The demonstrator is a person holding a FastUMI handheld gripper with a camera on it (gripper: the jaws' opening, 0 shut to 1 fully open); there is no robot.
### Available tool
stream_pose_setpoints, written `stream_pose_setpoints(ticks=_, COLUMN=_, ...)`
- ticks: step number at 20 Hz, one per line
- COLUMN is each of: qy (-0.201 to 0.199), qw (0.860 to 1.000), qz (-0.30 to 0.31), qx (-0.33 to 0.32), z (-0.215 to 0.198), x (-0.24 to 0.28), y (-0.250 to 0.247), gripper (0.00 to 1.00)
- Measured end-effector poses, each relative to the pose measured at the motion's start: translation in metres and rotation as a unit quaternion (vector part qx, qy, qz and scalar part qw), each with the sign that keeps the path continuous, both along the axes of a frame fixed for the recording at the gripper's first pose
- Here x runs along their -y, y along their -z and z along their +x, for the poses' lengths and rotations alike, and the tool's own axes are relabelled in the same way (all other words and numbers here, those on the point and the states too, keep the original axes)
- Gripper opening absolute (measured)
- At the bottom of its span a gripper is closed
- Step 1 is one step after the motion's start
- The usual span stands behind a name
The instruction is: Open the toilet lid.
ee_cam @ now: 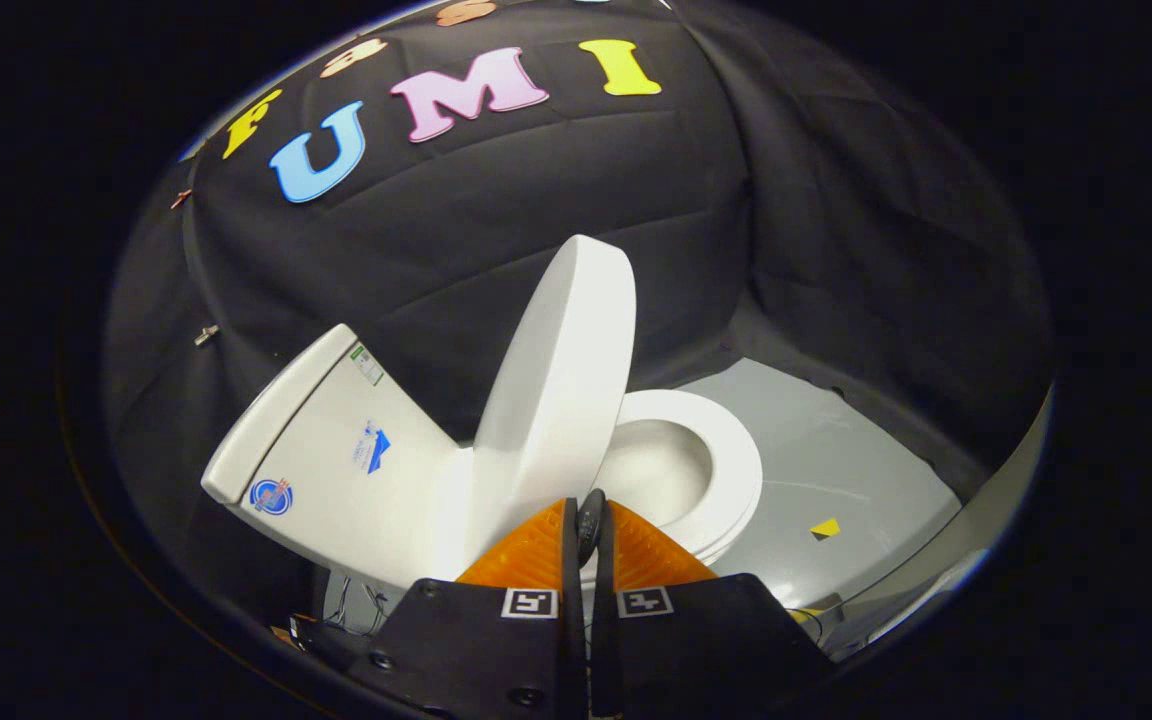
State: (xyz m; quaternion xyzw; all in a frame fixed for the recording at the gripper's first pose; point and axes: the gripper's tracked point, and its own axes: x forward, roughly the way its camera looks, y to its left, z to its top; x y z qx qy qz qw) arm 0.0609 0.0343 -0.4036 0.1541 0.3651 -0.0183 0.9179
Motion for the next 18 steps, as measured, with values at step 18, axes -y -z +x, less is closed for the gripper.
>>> stream_pose_setpoints(ticks=18, qy=-0.173, qw=0.981, qz=-0.020, qx=0.086, z=-0.008, x=-0.195, y=-0.077, gripper=0.11)
